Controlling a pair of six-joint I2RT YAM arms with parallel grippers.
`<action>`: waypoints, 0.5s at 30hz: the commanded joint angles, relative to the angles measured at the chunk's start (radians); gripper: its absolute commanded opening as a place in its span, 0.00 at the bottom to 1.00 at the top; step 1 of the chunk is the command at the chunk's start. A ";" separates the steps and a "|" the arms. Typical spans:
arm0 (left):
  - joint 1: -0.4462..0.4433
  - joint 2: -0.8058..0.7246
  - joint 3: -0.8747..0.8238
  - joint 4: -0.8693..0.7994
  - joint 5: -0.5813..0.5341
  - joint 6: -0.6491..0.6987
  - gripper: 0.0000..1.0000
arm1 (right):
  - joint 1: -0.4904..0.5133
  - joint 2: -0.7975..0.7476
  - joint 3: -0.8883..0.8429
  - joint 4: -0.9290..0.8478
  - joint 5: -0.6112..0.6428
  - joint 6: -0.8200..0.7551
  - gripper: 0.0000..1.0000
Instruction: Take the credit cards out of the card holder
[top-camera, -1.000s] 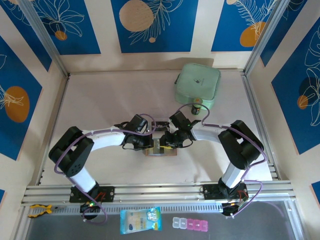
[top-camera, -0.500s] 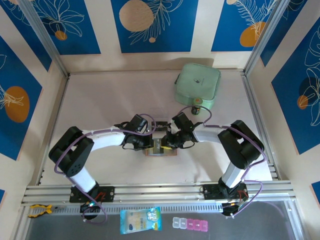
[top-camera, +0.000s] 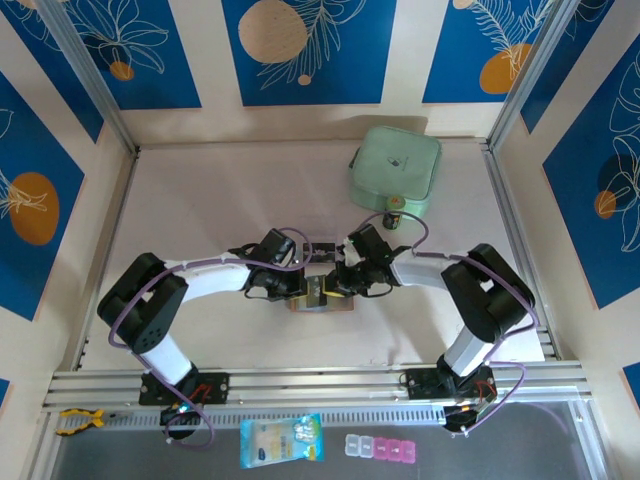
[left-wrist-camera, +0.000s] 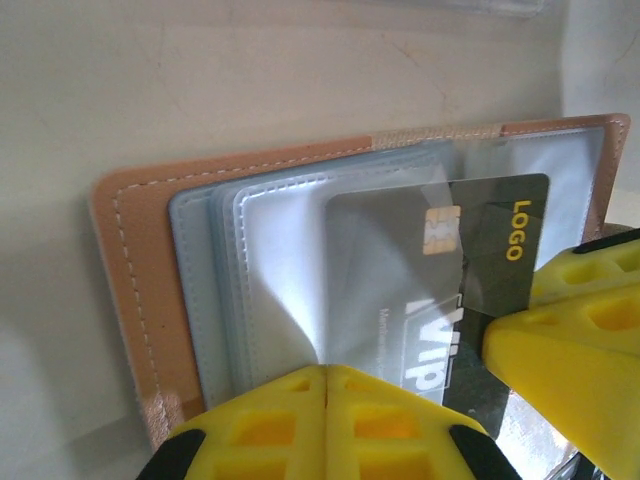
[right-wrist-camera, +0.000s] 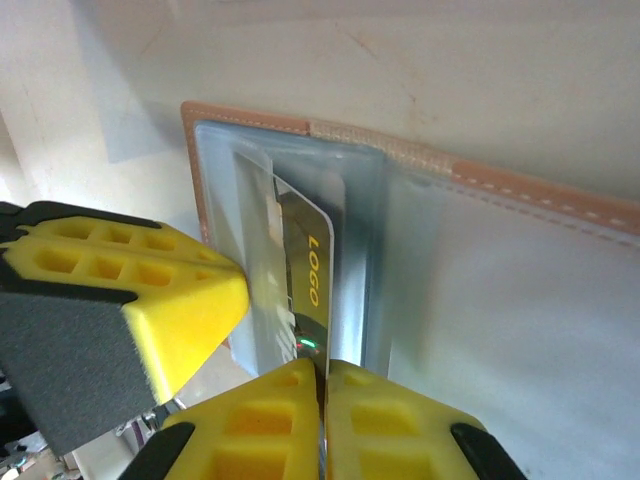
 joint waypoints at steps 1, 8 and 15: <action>-0.005 0.015 -0.010 -0.038 -0.017 0.003 0.00 | -0.011 -0.042 -0.026 -0.044 0.017 -0.010 0.08; -0.006 0.005 -0.014 -0.035 -0.017 0.002 0.00 | -0.026 -0.117 -0.026 -0.133 0.066 -0.050 0.06; -0.005 0.000 0.005 -0.045 -0.017 0.005 0.00 | -0.035 -0.164 0.019 -0.233 0.100 -0.106 0.04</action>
